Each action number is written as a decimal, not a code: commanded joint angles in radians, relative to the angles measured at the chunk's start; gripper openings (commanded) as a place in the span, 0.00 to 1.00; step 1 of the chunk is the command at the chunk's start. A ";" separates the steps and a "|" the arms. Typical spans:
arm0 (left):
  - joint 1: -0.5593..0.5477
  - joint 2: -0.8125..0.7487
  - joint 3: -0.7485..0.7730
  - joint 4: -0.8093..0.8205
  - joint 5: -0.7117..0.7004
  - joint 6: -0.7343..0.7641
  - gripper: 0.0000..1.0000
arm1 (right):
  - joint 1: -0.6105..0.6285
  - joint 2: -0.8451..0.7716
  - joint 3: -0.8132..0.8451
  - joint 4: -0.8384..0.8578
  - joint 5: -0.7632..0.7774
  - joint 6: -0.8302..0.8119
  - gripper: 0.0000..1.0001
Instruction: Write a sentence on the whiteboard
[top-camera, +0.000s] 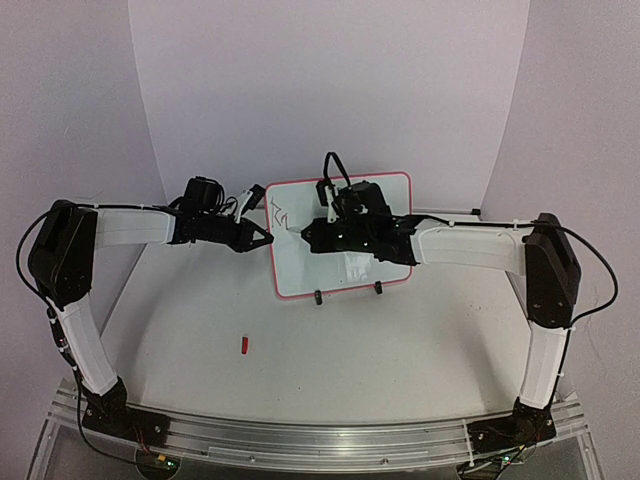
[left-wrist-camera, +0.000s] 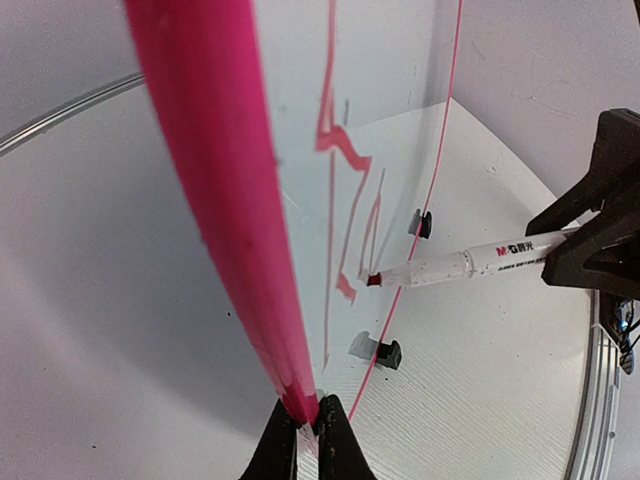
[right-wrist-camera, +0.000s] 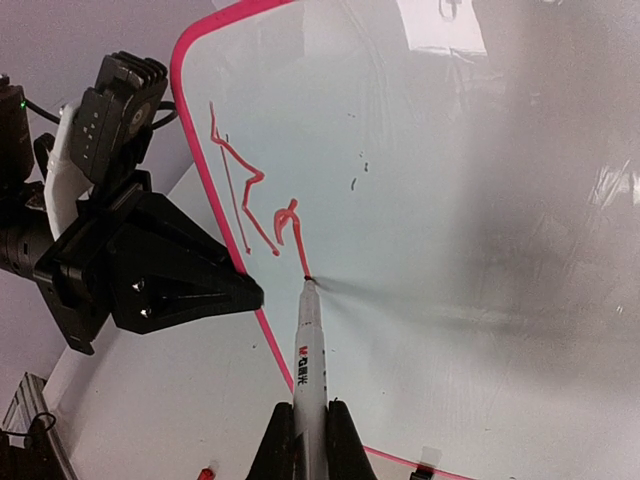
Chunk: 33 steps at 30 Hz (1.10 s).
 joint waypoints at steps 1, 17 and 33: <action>-0.005 -0.002 0.022 -0.034 -0.062 0.056 0.00 | -0.009 -0.069 0.001 0.037 0.074 0.000 0.00; -0.004 0.001 0.021 -0.032 -0.060 0.055 0.00 | -0.009 -0.119 -0.005 0.082 -0.014 -0.009 0.00; -0.004 0.003 0.027 -0.040 -0.064 0.061 0.00 | -0.008 -0.022 0.084 0.048 0.007 -0.012 0.00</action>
